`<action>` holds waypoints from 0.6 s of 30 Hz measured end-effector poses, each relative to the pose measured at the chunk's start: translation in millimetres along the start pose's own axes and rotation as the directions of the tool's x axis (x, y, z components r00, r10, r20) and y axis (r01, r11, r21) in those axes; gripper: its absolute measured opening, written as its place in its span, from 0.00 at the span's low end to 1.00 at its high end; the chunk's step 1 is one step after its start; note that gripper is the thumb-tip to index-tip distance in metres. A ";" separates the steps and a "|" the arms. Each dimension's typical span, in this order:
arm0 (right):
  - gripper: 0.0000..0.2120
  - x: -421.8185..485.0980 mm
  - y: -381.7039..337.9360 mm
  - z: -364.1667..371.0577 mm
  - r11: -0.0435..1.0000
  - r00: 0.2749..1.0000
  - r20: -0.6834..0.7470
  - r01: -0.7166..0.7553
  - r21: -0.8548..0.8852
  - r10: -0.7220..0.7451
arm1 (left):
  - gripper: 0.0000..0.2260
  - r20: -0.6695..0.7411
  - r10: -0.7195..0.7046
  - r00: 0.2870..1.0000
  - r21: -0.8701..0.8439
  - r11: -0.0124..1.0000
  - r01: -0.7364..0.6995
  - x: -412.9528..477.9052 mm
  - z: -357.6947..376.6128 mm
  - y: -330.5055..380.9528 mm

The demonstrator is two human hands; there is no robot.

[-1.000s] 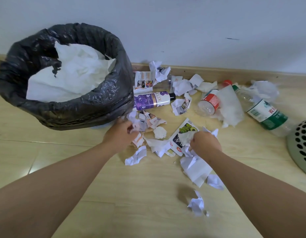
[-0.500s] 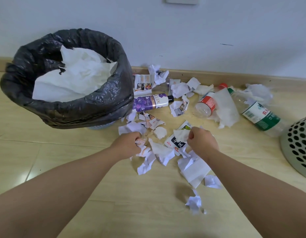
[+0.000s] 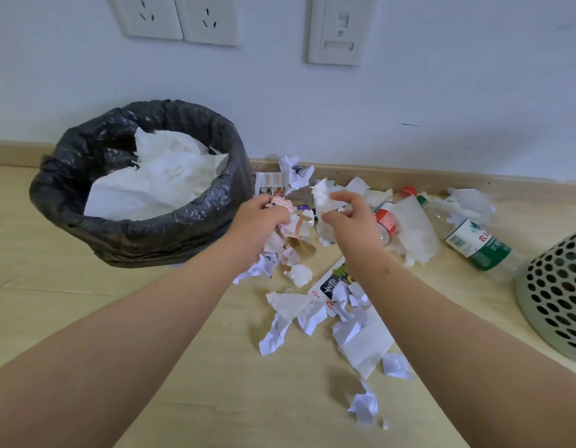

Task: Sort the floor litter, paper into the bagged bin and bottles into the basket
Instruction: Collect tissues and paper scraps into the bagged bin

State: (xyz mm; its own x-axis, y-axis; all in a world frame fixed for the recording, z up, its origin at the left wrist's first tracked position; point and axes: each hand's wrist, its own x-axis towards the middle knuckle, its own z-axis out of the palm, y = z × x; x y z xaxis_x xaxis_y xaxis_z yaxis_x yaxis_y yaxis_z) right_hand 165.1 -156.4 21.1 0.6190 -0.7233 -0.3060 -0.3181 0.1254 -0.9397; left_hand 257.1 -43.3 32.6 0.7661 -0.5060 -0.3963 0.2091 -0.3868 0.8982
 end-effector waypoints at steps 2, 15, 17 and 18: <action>0.16 -0.5 -10.9 4.5 0.996 1.000 -0.017 -0.019 0.086 0.021 | 0.04 -0.014 -0.004 1.000 -0.074 0.997 0.003 -0.8 -5.2 15.0; 0.12 -1.4 -28.4 0.0 0.980 0.994 -0.086 -0.050 0.193 0.068 | 0.12 0.005 0.091 0.996 0.171 0.981 -0.091 3.8 -23.3 28.6; 0.14 -0.6 -32.7 4.4 0.979 0.994 -0.076 -0.062 0.194 0.078 | 0.11 -0.060 0.141 0.988 0.079 0.987 -0.137 4.9 -25.5 39.6; 0.14 -1.3 -36.2 7.8 0.977 0.994 -0.073 -0.060 0.205 0.076 | 0.09 -0.083 0.131 0.988 -0.005 0.991 -0.132 4.6 -27.3 44.6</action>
State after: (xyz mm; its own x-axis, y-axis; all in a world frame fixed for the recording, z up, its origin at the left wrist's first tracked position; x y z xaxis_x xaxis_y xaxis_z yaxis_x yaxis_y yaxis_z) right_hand 181.4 -154.7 54.3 0.5390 -0.7591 -0.3651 -0.2008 0.3051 -0.9309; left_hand 286.6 -41.8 76.0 0.8347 -0.4866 -0.2580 0.1093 -0.3128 0.9435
